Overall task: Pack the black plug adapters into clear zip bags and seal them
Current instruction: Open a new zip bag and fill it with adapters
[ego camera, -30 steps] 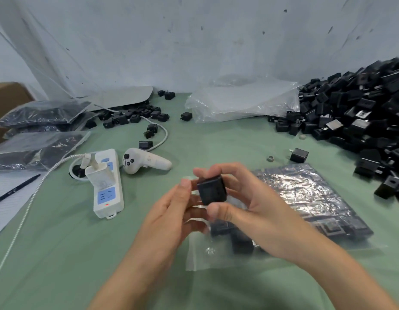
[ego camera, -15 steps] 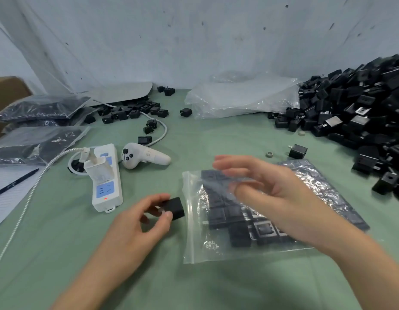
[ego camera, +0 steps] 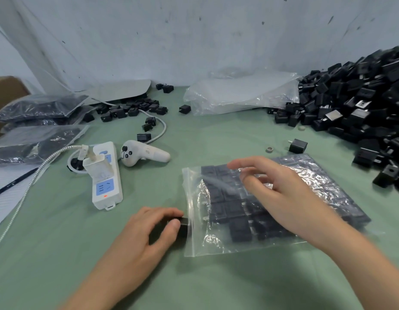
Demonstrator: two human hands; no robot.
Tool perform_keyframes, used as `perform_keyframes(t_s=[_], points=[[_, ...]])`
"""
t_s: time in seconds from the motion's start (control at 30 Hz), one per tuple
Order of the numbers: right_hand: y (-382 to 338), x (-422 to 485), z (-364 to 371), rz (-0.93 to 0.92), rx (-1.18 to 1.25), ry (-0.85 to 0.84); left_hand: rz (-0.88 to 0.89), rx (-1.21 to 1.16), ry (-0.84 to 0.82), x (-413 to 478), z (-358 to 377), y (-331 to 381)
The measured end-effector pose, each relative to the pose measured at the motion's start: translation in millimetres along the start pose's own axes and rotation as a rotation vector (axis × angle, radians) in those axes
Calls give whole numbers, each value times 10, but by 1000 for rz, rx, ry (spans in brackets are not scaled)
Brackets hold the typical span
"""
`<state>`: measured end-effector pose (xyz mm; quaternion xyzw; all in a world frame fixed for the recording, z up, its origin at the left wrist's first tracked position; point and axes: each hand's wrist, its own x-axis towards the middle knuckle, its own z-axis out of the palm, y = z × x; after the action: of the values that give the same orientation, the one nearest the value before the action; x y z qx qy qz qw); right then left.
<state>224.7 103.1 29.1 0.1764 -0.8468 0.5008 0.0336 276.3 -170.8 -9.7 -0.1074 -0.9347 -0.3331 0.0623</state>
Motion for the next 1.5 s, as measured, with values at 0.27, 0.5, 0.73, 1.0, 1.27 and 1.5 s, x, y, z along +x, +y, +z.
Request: perform_keyframes(t_s=[0.27,0.5,0.73,1.0,1.27,1.5], points=[[-8,13,49,-35,7,4,-124,11,143,143,146,127],[64,-14,78,-90,-282,-23,-191,-38,187,202,153,124],[89,-25,97,-107,-579,-84,0,39,-33,93,92,112],[94,-23,86,-100,-593,-46,103,54,-238,2,-65,47],[62,-34,115,-88,-611,-85,123,59,-221,57,13,31],[64,-47,118,-105,-589,-101,121,34,-163,102,94,93]])
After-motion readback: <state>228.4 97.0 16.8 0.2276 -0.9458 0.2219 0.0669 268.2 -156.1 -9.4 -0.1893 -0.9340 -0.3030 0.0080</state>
